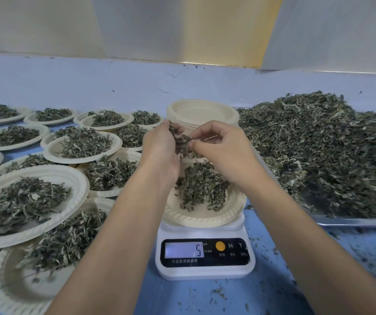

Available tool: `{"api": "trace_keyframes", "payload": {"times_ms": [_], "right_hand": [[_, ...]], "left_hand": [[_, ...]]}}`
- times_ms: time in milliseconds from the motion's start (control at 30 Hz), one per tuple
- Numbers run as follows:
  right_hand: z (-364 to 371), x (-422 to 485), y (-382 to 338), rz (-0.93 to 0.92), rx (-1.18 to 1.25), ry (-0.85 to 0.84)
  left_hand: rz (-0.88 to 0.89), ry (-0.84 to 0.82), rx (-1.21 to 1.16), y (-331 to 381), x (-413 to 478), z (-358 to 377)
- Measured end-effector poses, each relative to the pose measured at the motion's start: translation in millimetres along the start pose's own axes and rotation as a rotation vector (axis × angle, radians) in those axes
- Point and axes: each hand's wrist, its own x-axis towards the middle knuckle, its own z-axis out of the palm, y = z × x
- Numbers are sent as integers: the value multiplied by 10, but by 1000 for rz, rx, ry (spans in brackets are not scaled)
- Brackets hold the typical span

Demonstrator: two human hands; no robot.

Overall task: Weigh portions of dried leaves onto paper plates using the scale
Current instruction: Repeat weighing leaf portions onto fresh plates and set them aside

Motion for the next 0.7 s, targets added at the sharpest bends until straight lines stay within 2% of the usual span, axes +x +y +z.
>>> {"api": "trace_keyframes", "payload": {"times_ms": [100,233,700], "right_hand": [[-53,20,10,9,8,41],[-73,32,8,26,7,67],[-105,29,-14,60,-38,95]], "left_hand": [[-2,36,-29,41,31,-42],[-12,46,43,33,59,-69],[-53,-40,108,22,32,-66]]}}
